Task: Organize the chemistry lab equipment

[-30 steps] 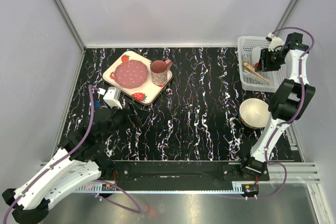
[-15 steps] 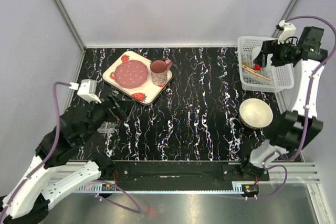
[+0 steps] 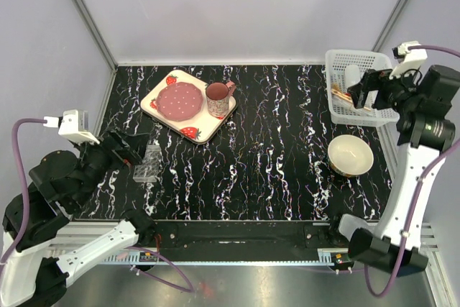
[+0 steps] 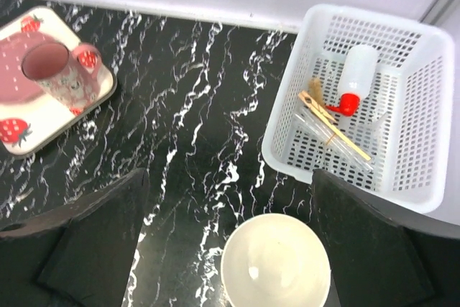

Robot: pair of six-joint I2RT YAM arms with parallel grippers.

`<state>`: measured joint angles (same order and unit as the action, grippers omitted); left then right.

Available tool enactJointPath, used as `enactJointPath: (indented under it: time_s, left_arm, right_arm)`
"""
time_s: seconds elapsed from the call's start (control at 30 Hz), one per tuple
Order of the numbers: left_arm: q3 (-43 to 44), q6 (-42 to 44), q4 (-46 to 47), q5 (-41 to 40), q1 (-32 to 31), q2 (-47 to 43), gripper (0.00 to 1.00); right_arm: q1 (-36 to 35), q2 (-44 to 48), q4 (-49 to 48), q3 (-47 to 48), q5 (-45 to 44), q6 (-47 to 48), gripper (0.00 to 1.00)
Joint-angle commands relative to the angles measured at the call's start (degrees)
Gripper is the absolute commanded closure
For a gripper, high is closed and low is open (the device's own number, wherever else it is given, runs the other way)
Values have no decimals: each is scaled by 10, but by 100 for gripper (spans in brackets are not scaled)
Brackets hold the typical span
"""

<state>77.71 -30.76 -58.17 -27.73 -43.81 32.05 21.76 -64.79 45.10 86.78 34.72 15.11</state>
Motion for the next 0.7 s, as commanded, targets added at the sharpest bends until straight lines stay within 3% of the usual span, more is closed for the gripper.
enactJointPath:
  time_s: [0.0, 0.33, 0.67]
  left_arm:
    - [27, 21, -26, -26, 2, 10, 1]
    - [43, 21, -41, -6, 2, -7, 1]
    - [63, 15, -57, -9, 3, -42, 1]
  right_arm:
    - [-1, 64, -73, -12, -40, -106, 0]
    - [-1, 77, -15, 32, -136, -160, 1]
    - [-1, 85, 5, 48, -121, -169, 0]
